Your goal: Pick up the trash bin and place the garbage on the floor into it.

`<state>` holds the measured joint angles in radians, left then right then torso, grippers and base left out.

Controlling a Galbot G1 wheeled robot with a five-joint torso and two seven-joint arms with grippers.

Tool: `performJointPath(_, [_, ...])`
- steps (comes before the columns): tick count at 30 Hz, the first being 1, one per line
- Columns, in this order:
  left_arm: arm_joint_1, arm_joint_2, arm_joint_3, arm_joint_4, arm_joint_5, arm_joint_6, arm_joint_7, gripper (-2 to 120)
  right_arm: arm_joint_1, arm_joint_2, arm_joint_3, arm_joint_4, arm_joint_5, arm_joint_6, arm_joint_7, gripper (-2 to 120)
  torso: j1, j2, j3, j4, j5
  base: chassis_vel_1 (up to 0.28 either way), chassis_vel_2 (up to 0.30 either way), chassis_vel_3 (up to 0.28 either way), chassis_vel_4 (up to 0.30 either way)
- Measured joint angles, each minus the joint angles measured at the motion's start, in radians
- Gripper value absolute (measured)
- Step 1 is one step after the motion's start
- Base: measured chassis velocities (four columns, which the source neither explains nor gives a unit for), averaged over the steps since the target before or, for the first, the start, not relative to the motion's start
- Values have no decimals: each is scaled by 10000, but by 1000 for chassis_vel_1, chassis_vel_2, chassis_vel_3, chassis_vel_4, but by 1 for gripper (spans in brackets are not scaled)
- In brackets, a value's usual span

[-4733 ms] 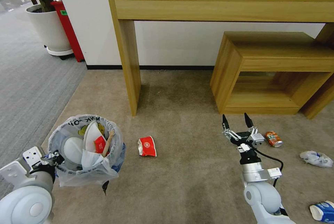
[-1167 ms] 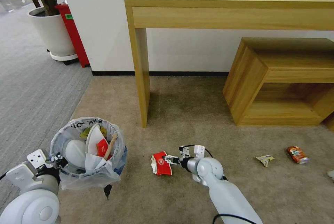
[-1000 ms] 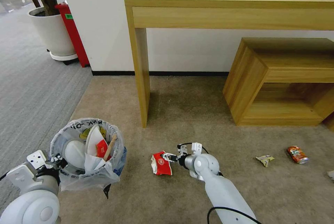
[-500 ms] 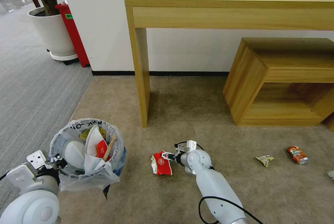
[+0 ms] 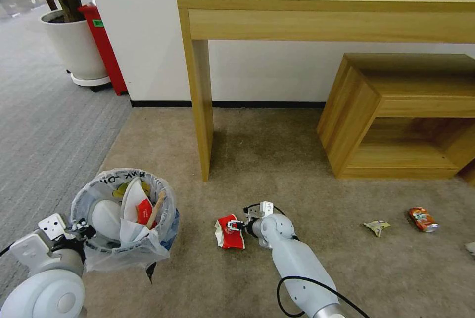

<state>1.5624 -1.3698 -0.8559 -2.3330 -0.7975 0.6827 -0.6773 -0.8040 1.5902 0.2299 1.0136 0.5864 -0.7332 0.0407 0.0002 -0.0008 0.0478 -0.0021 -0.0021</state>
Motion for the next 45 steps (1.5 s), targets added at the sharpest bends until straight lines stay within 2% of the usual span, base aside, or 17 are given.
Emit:
performJointPath(2, [2,-18,20,1,5,-4,1,1,9,18,34,-96,-102,65,-81,61,0,0,-1,0,0,0,0,0,0])
performJointPath(4, [5,-23,28,1,9,-6,2,1,11,23,41,-116,-123,84,-104,60,0,0,-1,0,0,0,0,0,0])
performJointPath(6, [14,-40,61,6,43,-14,5,1,11,35,50,-162,-231,162,-210,46,0,0,-1,0,2,0,0,0,0])
performJointPath(8, [14,-42,67,10,54,-17,5,1,5,33,50,-160,-252,179,-224,45,0,0,-1,1,2,0,0,0,0])
performJointPath(10, [5,-49,95,21,82,-20,5,1,-56,-1,29,-72,-327,269,-226,33,0,0,-1,-1,0,0,0,0,0])
performJointPath(12, [4,-49,98,22,84,-20,5,1,-61,-4,27,-64,-331,278,-226,32,0,0,-1,-1,1,0,0,0,0])
performJointPath(13, [-6,-60,134,24,105,-24,5,1,-102,-35,4,36,-347,361,-229,24,0,0,-1,-1,1,0,0,0,0])
performJointPath(14, [-6,-60,134,24,105,-24,5,1,-102,-35,4,36,-347,361,-229,24,0,0,-1,-1,1,0,0,0,0])
performJointPath(17, [-6,-92,207,24,161,-26,5,1,-183,-99,-26,196,-365,546,-292,10,0,0,-1,0,1,0,0,0,0])
performJointPath(20, [-18,-98,224,28,172,-27,5,1,-261,-163,-33,333,-392,677,-324,7,0,0,-1,0,1,0,0,0,0])
performJointPath(34, [4,-161,339,-3,253,-35,-1,1,-678,-490,-82,1163,-361,953,-610,7,0,0,-1,0,1,0,0,0,0])
performJointPath(36, [31,-159,349,-20,281,-39,-3,1,-734,-425,-166,1112,-452,1446,-1235,14,0,0,0,-1,1,0,0,0,0])
performJointPath(38, [33,-158,349,-21,283,-39,-4,1,-742,-415,-181,1113,-458,1500,-1305,14,0,0,0,0,1,0,0,0,0])
performJointPath(40, [47,-155,349,-32,292,-41,-6,1,-827,-300,-357,1208,-482,1882,-1812,25,-1,0,0,0,1,0,0,0,0])
performJointPath(41, [47,-155,349,-32,292,-41,-6,1,-827,-300,-357,1208,-482,1882,-1812,25,-1,0,0,0,1,0,0,0,0])
performJointPath(44, [58,-136,344,-51,299,-42,-7,1,-969,-172,-703,1543,-499,1901,-1719,41,-1,0,0,0,0,0,0,0,0])
performJointPath(45, [58,-136,344,-51,299,-42,-7,1,-969,-172,-703,1543,-499,1901,-1719,41,-1,0,0,0,0,0,0,0,0])
